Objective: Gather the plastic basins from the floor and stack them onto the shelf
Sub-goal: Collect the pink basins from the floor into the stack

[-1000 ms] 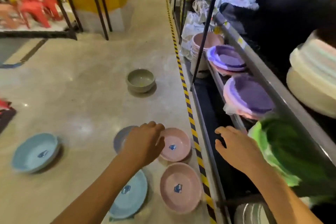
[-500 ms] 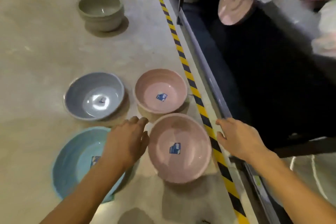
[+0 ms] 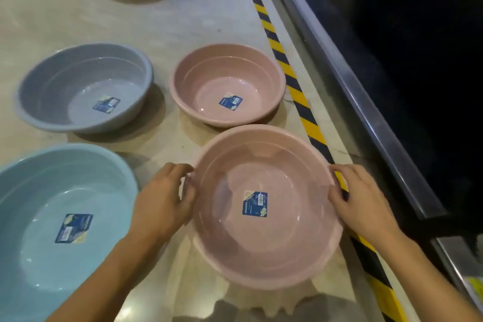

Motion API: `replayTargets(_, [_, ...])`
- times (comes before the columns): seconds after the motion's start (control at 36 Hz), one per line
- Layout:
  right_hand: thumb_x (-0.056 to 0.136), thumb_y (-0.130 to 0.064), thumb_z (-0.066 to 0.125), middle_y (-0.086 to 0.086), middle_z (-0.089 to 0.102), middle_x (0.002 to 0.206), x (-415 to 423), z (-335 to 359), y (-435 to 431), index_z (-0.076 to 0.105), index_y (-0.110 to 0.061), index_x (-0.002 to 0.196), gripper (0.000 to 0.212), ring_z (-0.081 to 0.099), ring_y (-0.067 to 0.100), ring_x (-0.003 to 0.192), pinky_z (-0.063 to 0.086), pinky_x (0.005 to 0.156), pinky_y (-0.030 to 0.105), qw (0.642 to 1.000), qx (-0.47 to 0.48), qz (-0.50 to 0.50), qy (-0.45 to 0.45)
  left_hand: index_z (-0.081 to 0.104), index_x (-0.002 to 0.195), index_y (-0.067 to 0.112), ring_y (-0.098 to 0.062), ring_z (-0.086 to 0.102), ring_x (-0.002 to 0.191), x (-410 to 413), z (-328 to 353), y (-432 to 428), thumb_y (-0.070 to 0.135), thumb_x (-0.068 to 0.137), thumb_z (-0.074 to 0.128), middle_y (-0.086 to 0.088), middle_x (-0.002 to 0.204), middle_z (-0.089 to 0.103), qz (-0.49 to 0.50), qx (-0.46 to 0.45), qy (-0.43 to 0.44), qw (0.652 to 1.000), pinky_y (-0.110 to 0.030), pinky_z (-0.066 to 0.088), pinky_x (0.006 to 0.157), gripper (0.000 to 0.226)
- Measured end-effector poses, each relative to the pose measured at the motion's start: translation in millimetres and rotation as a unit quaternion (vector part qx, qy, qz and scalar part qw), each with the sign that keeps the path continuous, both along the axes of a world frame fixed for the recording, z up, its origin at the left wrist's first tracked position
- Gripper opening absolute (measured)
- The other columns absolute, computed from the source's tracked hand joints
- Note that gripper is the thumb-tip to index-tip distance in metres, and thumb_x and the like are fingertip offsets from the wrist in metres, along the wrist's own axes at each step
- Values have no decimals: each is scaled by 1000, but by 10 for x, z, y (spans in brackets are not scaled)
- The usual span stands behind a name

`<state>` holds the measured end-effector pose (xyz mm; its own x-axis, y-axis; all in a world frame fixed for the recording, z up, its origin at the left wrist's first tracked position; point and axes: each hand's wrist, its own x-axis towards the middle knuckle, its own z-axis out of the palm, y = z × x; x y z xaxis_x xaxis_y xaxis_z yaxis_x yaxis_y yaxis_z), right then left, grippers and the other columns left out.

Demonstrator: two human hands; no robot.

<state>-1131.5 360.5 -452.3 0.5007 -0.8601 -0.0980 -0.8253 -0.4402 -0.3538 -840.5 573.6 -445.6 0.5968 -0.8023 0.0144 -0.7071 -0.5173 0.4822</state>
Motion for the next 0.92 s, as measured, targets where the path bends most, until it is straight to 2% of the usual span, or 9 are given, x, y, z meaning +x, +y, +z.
replayTargets(0.06, [93,-32,65,-10,50,130,-53,-73,28,50,-32,139,48,45,2,108,44,87,27,999,30,-22,-28,55,125,31,-20,64,95,-61,-75,48,38,93,53,4,120,59,26,10,22,999,-39,55,75,32])
replayTargets(0.17, [93,-41,64,-14,54,131,-137,-146,124,41,-37,144,57,55,8,111,53,93,41,992,91,-57,-72,36,140,39,-17,64,86,-228,-85,150,37,91,57,5,125,50,39,28,105,993,-38,53,75,54])
replayTargets(0.25, [95,-36,64,-17,61,111,-180,-153,158,37,-38,147,59,63,4,92,55,78,30,984,116,-67,-118,26,144,43,-20,65,93,-310,-66,171,37,90,58,6,130,55,31,26,114,993,-43,54,81,63])
replayTargets(0.31, [94,-32,65,-17,62,98,-197,-156,165,40,-37,145,57,64,6,82,55,70,28,982,117,-68,-134,27,144,41,-23,67,96,-329,-54,146,36,88,58,6,130,60,35,30,107,993,-44,54,82,65])
replayTargets(0.44, [92,-27,67,-24,59,97,-170,-100,178,47,-44,136,51,61,2,84,54,73,27,985,85,-48,-143,31,145,36,-27,67,98,-280,-35,95,31,84,61,1,123,66,43,16,90,995,-43,54,83,67])
replayTargets(0.61, [92,-28,65,-15,62,95,-166,124,177,49,-40,137,50,62,6,82,54,69,28,982,73,-67,-159,45,140,38,-7,65,79,-171,215,134,35,78,60,12,90,68,59,-59,143,986,-34,52,72,64])
replayTargets(0.67, [91,-30,64,-14,62,96,-127,242,178,48,-44,136,50,62,6,82,57,70,32,983,66,-61,-162,46,139,39,-4,64,76,-78,309,151,37,74,57,13,87,66,48,-66,140,987,-33,52,71,65])
replayTargets(0.78, [92,-26,66,-18,59,90,58,550,195,51,-44,132,46,59,2,82,47,65,21,977,57,-57,-199,46,137,36,-1,62,73,127,577,181,28,81,64,13,86,64,27,-50,113,992,-22,46,64,59])
replayTargets(0.92, [93,-25,62,-5,61,80,482,1019,234,57,-35,128,37,58,12,77,49,64,28,976,38,-22,-214,48,129,36,-1,63,71,514,1039,417,38,77,64,14,85,64,9,-50,68,996,-20,47,61,54])
